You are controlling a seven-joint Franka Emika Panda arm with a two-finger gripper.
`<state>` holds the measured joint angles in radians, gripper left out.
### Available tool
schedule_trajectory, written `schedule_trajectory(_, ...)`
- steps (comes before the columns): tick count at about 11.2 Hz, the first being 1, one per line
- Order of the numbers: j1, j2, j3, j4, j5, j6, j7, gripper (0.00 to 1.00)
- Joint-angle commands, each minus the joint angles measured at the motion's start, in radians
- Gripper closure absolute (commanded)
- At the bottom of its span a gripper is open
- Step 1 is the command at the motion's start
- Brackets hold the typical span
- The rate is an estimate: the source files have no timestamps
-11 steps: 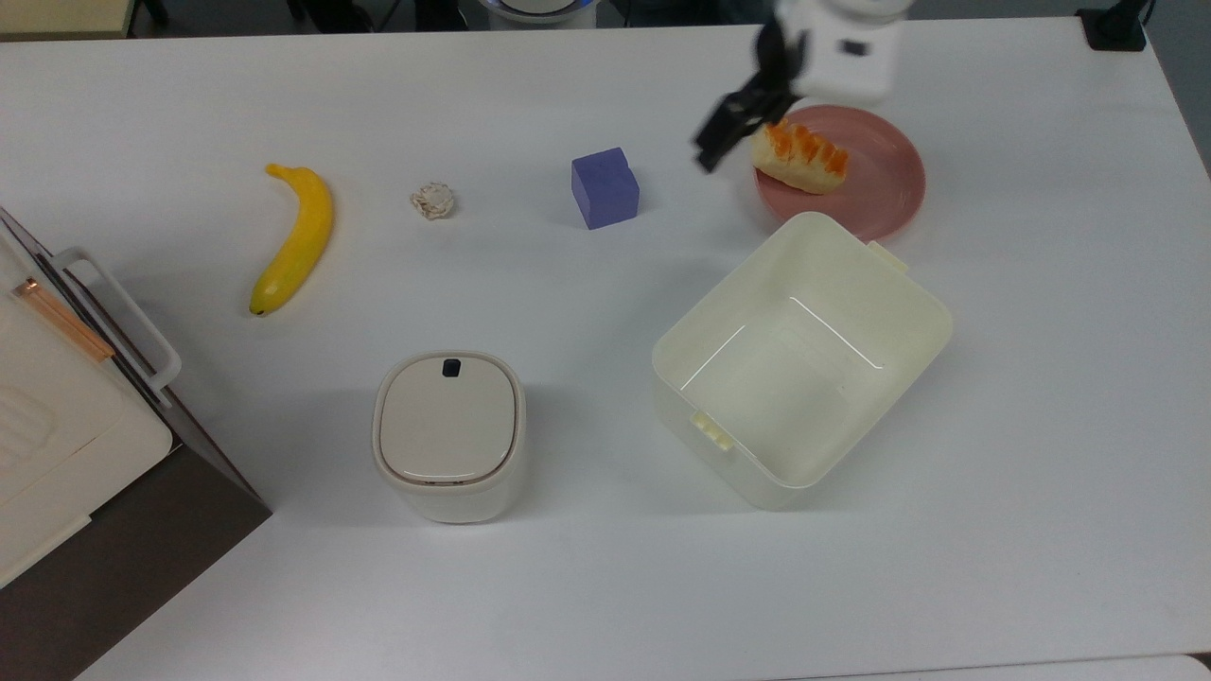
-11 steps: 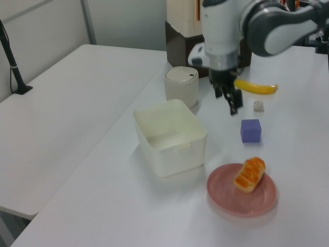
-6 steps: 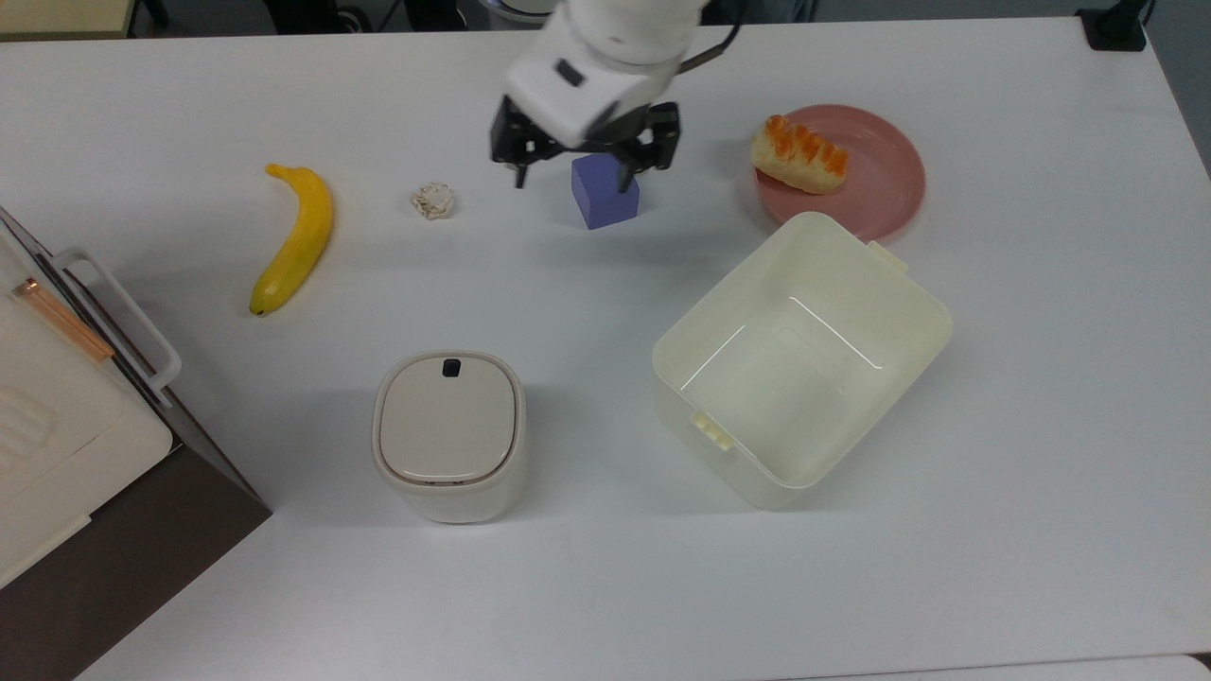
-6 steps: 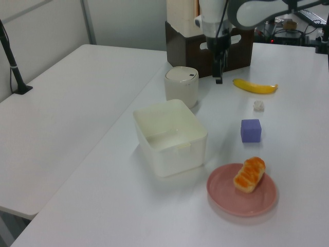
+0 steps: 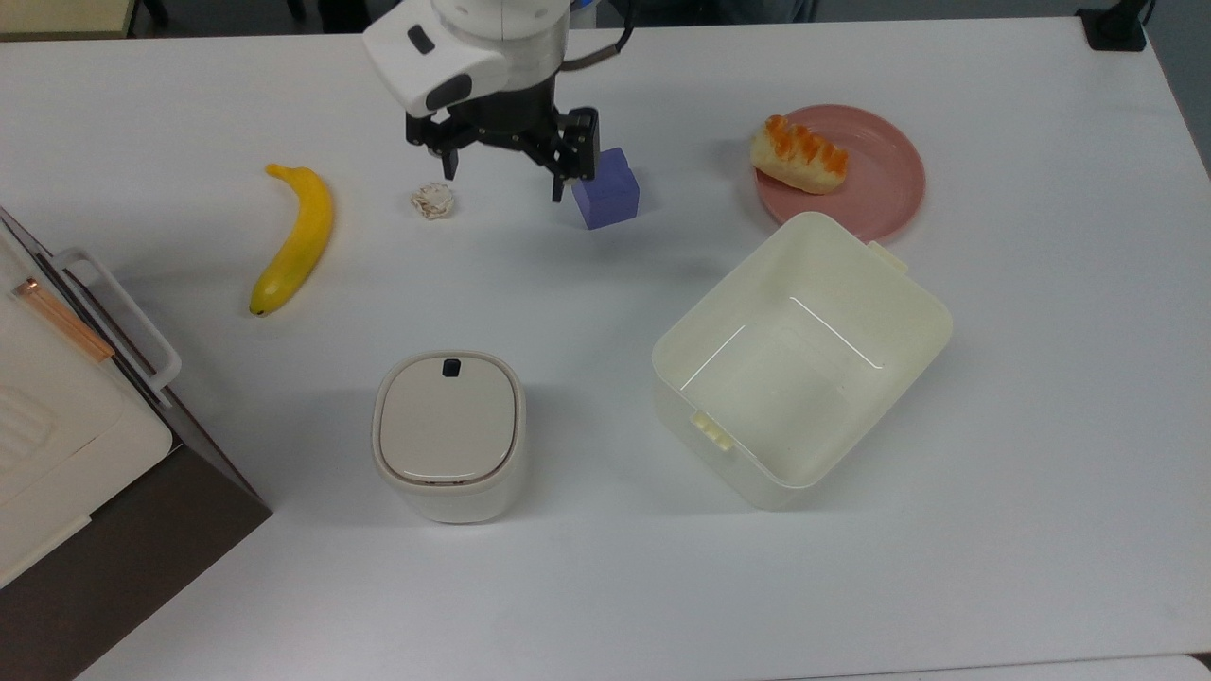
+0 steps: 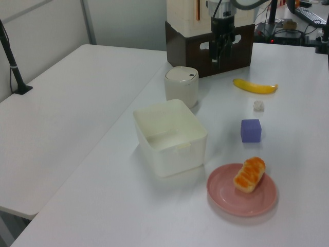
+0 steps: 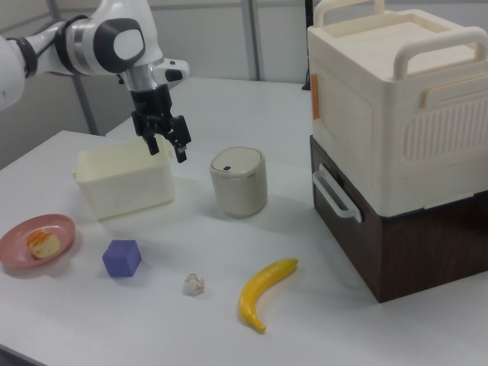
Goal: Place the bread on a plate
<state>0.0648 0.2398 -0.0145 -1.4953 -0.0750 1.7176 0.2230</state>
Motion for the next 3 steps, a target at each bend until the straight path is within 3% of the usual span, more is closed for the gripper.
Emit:
schedule_trajectory(1,0.047,-0.082,-0.088,-0.036,0.070,-0.047,-0.053,0.00)
schedule_trajectory(3,0.049,-0.097,-0.096,-0.037,0.070,-0.079,-0.054,0.00)
